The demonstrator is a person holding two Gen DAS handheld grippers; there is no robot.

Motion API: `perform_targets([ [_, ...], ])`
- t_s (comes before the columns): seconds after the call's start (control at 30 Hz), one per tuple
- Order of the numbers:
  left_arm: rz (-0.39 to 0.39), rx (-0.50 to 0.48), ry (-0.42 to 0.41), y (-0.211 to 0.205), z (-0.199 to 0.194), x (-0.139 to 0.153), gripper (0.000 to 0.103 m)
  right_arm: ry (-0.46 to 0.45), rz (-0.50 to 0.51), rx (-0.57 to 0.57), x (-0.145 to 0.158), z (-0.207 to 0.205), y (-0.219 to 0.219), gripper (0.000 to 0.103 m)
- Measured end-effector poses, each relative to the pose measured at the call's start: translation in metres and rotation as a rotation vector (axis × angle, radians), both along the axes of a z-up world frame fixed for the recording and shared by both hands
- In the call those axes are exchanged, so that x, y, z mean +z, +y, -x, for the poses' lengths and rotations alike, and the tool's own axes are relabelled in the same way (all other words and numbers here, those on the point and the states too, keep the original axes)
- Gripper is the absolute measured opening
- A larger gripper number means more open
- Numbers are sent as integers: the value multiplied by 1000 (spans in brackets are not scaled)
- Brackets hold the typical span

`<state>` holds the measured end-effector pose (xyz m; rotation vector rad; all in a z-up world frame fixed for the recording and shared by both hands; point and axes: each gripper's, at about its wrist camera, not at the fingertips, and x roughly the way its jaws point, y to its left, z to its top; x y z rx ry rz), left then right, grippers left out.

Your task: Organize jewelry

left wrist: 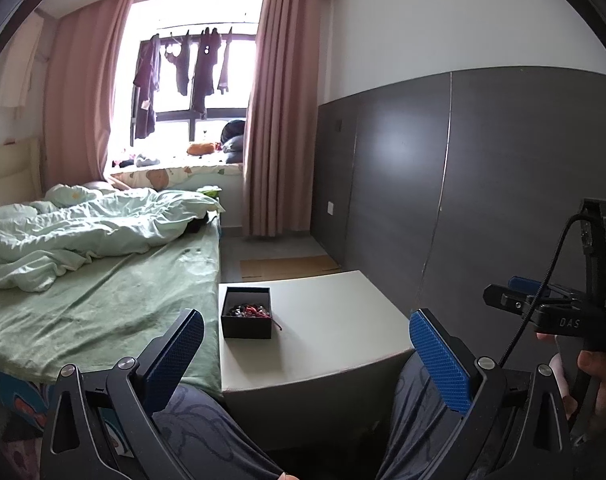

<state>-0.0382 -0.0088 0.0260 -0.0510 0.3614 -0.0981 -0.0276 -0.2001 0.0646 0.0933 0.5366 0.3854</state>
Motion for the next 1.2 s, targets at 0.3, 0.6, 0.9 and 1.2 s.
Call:
perform_targets([
  [0.3, -4, 3, 1, 0, 2, 0, 103, 2, -6, 2, 0, -1, 0, 103],
  [0.6, 6, -3, -14, 4, 8, 2, 103, 2, -7, 8, 2, 0, -1, 103],
  [0.9, 16, -6, -14, 7, 11, 3, 103, -3, 6, 10, 3, 1, -1, 103],
  [1.2, 13, 17, -20, 7, 9, 3, 103, 8, 18, 2, 1, 0, -1, 103],
])
